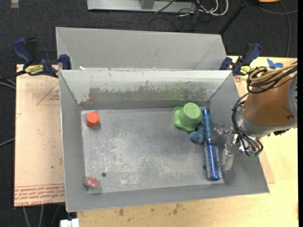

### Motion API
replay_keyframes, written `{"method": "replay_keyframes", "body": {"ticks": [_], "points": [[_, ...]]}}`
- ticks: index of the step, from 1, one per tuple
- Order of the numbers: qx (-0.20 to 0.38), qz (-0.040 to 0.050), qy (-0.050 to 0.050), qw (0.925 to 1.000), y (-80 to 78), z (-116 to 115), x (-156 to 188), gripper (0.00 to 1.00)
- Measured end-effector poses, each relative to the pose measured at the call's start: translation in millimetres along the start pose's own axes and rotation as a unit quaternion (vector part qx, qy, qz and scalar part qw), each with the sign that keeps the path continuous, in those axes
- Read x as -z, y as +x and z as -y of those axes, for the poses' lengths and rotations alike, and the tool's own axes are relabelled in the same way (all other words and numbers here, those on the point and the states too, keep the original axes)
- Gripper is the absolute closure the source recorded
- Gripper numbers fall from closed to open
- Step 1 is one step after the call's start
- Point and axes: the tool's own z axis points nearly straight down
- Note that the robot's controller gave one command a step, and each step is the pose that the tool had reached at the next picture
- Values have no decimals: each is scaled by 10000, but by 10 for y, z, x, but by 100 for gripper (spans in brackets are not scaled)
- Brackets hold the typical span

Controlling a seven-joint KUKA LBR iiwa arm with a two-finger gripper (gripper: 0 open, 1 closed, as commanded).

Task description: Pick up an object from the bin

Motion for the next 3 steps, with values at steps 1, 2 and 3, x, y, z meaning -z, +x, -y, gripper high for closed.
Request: {"method": "replay_keyframes", "body": {"ticks": [1, 2, 3], "points": [[486, 44, 0, 9988, 363, -628, -167, 0], [1701, 97, 8, 9854, 336, -260, -224, 0], [1711, 47, -3, 9852, 357, -263, -228, 100]]}}
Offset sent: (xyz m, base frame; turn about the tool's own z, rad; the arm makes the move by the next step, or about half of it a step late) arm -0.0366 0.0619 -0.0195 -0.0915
